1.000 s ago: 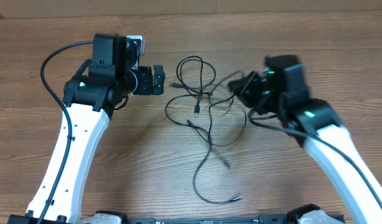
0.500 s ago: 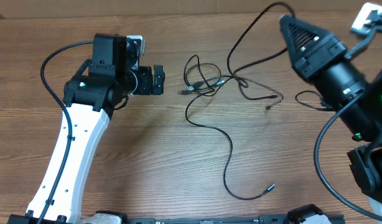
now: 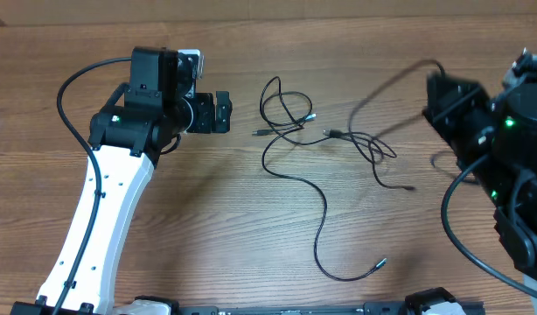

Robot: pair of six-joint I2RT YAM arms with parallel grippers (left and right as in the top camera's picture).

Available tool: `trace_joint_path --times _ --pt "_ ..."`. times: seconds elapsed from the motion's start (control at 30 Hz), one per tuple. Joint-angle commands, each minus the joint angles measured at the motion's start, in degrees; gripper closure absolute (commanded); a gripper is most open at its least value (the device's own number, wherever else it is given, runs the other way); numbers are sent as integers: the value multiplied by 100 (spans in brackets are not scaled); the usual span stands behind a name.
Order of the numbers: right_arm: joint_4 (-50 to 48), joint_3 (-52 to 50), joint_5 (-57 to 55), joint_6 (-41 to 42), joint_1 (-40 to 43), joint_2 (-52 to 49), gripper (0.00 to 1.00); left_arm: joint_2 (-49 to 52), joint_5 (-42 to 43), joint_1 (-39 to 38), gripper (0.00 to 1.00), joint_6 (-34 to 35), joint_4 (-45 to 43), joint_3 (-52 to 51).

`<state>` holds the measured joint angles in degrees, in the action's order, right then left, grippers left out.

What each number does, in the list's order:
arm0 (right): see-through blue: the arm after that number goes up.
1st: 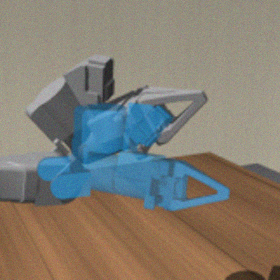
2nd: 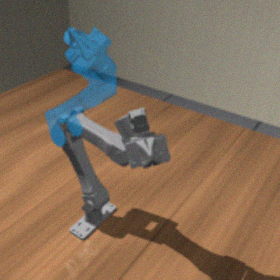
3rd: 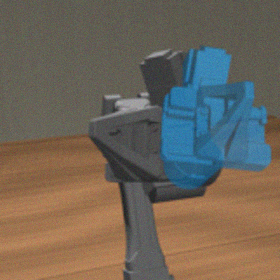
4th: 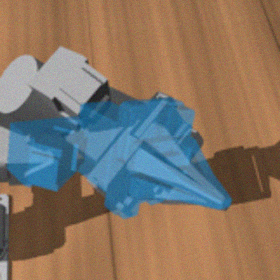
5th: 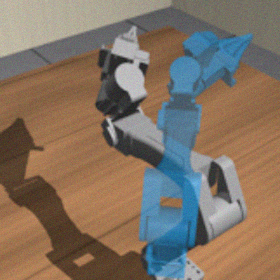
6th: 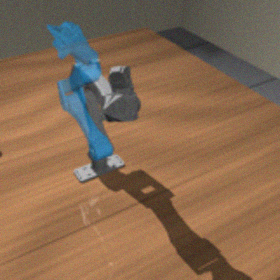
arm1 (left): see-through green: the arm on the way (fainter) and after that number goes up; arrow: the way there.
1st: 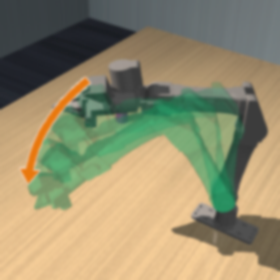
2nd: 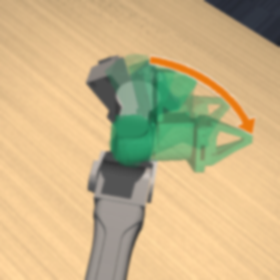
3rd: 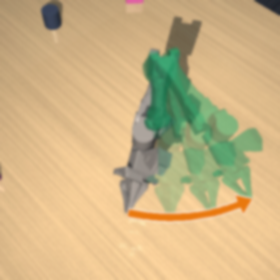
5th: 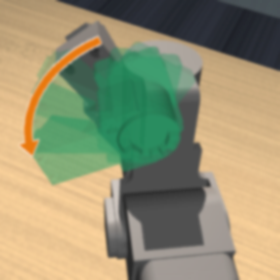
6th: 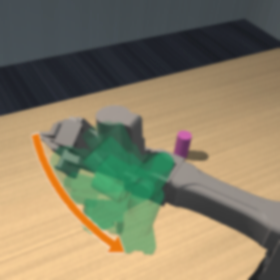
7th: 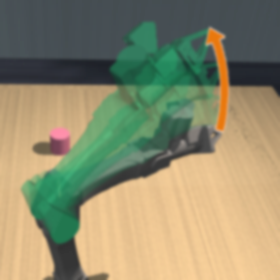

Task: Untangle cables

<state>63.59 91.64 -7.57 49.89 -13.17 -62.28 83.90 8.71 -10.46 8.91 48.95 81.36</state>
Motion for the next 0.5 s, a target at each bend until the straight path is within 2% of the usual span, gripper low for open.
trace_joint_path --times 0.0,0.1,0.3,0.37,0.47 --pt "1145 70 -717 -87 313 -92 96 -107 -33 -4 0 52 -4 50" --pt "1803 70 -717 -94 356 -133 96 -107 -33 -4 0 52 -4 50" --pt "1552 70 -1049 -87 356 70 96 -107 -33 -4 0 52 -4 50" --pt "1447 70 -1661 -85 356 94 96 -107 -33 -4 0 52 -4 50" --pt "1528 57 -3254 -2 356 35 96 -107 -33 -4 0 52 -4 50"
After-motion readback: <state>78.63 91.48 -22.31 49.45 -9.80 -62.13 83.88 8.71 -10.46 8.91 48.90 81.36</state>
